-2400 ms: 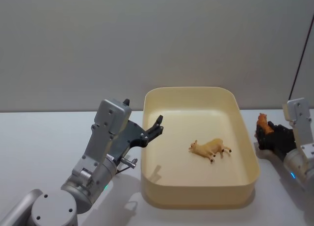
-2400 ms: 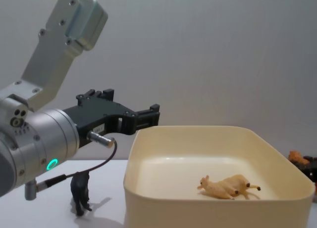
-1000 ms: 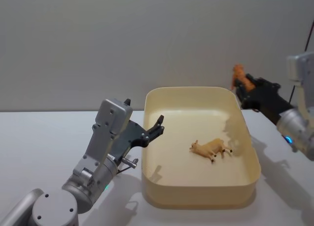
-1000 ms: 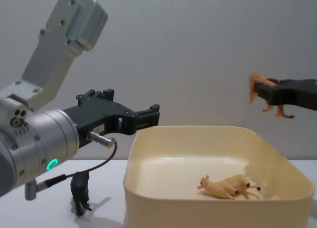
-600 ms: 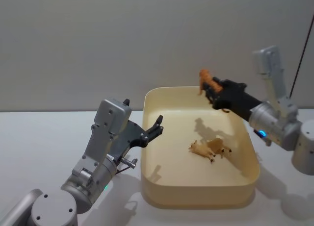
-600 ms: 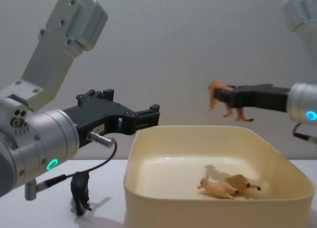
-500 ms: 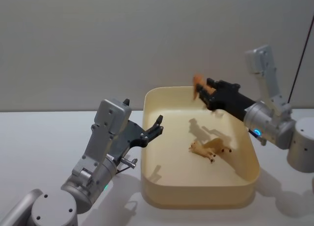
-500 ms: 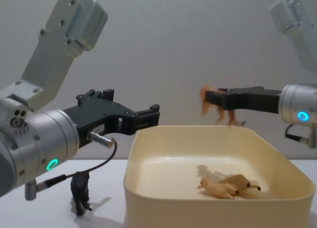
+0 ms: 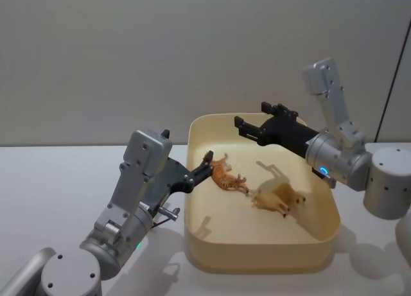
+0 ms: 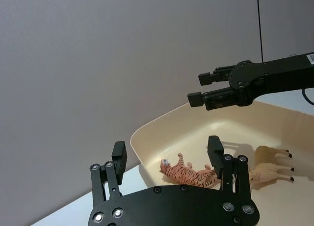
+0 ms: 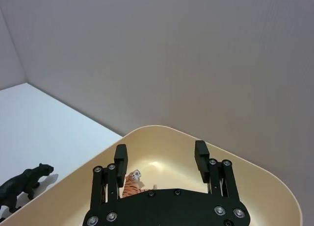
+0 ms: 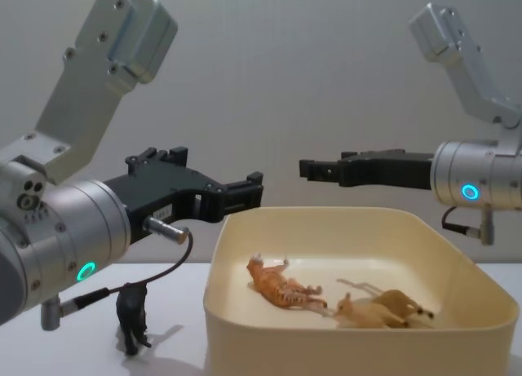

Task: Pick up the toy alternately with two hands and place it into the central storage box.

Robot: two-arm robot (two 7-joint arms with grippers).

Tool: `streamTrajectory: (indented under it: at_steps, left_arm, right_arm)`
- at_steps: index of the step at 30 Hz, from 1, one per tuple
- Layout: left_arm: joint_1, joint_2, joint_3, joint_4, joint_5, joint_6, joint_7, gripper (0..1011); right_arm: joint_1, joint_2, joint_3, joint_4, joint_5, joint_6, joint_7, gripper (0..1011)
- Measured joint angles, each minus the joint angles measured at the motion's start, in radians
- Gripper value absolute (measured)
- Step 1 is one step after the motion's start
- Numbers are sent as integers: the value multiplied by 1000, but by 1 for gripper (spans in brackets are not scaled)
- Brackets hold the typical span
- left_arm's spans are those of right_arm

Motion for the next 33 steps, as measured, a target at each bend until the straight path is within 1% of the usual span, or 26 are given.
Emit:
streamTrajectory:
  at_steps: [2, 3, 4, 5, 8, 16, 17, 22, 33]
  left_arm:
    - [0, 0, 0, 0, 0, 0, 0, 1001]
    - [0, 0, 0, 0, 0, 0, 0, 1001]
    - [0, 0, 0, 0, 0, 0, 0, 1001]
    - [0, 0, 0, 0, 0, 0, 0, 1001]
    - [0, 0, 0, 0, 0, 0, 0, 1001]
    - [0, 0, 0, 0, 0, 0, 0, 1001]
    - [0, 0, 0, 0, 0, 0, 0, 1001]
    - [0, 0, 0, 0, 0, 0, 0, 1001]
    - [0, 0, 0, 0, 0, 2, 0, 1001]
  right_arm:
    - [-3, 3, 2, -6, 3, -8, -5, 843]
    - [-8, 6, 5, -13, 6, -13, -11, 896]
    - [-12, 9, 8, -19, 9, -17, -15, 912]
    - [-18, 14, 13, -30, 14, -22, -23, 958]
    - [-31, 23, 22, -51, 25, -28, -37, 1001]
    - [-88, 62, 57, -136, 62, -29, -88, 1001]
    - [-101, 71, 64, -157, 70, -25, -98, 1001]
    - [-145, 100, 87, -215, 89, -12, -130, 1001]
    - [-192, 131, 111, -278, 111, 3, -163, 1001]
